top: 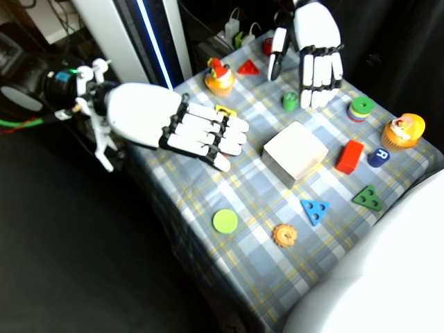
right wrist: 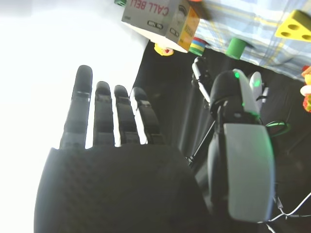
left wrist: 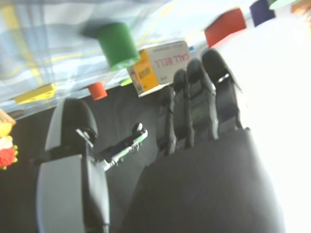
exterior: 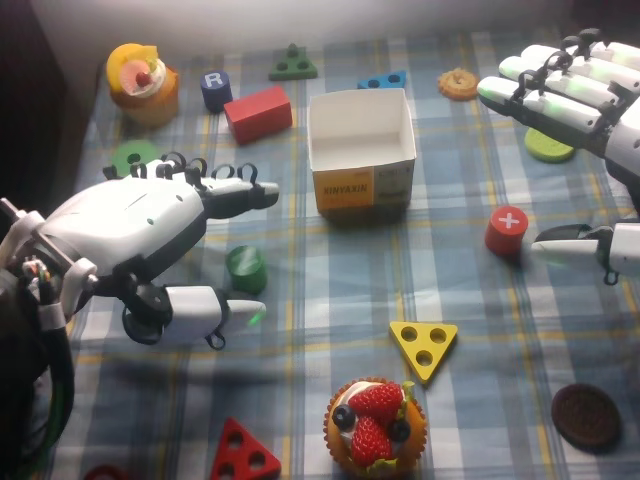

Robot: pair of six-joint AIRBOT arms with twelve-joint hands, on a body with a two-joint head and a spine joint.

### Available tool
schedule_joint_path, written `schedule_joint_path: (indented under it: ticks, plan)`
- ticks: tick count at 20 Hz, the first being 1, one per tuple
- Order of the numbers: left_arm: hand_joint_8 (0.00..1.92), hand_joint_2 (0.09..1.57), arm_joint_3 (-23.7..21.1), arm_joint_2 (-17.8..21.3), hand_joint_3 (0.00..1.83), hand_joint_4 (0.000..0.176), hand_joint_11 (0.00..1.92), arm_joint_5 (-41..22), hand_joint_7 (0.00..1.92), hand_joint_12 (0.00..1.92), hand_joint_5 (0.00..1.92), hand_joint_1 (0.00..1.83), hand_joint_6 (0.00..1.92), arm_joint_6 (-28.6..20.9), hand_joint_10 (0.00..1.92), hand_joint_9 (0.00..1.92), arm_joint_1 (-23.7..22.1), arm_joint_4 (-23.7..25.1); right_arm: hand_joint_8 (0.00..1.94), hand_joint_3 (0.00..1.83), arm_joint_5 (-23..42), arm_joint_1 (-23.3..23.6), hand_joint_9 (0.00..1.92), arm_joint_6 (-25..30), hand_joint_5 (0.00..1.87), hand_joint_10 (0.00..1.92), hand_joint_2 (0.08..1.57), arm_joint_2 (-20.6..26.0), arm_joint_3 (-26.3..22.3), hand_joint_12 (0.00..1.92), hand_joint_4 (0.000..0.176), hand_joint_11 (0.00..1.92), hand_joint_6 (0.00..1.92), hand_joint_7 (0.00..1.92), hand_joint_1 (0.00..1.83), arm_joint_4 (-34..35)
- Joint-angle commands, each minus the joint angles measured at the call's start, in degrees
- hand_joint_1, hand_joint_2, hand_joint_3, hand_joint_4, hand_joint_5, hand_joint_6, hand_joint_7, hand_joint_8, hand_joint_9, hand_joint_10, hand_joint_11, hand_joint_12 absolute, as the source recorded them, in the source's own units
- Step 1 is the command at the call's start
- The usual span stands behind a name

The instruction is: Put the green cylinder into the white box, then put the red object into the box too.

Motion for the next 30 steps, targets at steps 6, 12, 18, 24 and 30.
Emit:
schedule_joint_path:
  ticks: [6, 12, 18, 24, 30]
  plan:
    - [0.04, 1.20, 1.95, -2.27, 0.01, 0.025, 0.00, -5.07, 0.59, 1.20, 0.55, 0.85, 0.06, 3.26, 0.53, 0.26, -0.34, -1.91, 0.00, 0.00, 7.46, 0.38, 0.00, -0.14, 0.00, 0.00, 1.14, -0.56, 0.04, 0.58, 0.000, 0.00, 0.00, 0.00, 0.49, 0.58]
    - [1.42, 1.27, 3.92, -4.09, 0.00, 0.000, 0.00, -3.56, 0.76, 1.75, 0.63, 1.13, 1.31, 3.64, 1.12, 0.39, -0.33, -3.83, 0.00, 0.00, 7.55, 0.35, 0.00, 0.14, 0.00, 0.00, 1.16, -0.68, 0.16, 0.35, 0.000, 0.00, 0.00, 0.00, 0.48, 0.66]
    - [1.60, 1.30, 3.42, -4.12, 0.00, 0.000, 0.16, -6.03, 0.73, 1.92, 0.60, 1.14, 1.37, 3.65, 1.70, 0.47, -1.57, -2.65, 0.00, 0.00, 7.75, 0.07, 0.00, 0.30, 0.00, 0.00, 1.17, -0.68, 0.20, 0.45, 0.000, 0.00, 0.00, 0.00, 0.51, 0.93]
    - [1.65, 1.28, 1.72, -2.59, 0.00, 0.000, 0.28, -10.12, 0.74, 1.92, 0.67, 1.18, 1.23, 3.66, 1.88, 0.51, -2.52, -0.47, 0.00, 0.00, 7.95, 0.00, 0.00, 0.38, 0.00, 0.00, 1.19, -0.68, 0.20, 0.11, 0.000, 0.00, 0.00, 0.00, 0.54, 1.00]
    - [0.12, 1.15, -2.96, 1.35, 0.00, 0.104, 0.00, -13.18, 0.31, 1.49, 0.27, 0.90, 0.09, 3.66, 0.82, 0.01, 0.38, 1.68, 0.00, 0.00, 8.06, -0.16, 0.00, 0.75, 0.00, 0.00, 1.20, -0.68, 0.20, 0.00, 0.000, 0.00, 0.00, 0.00, 0.52, 1.04]
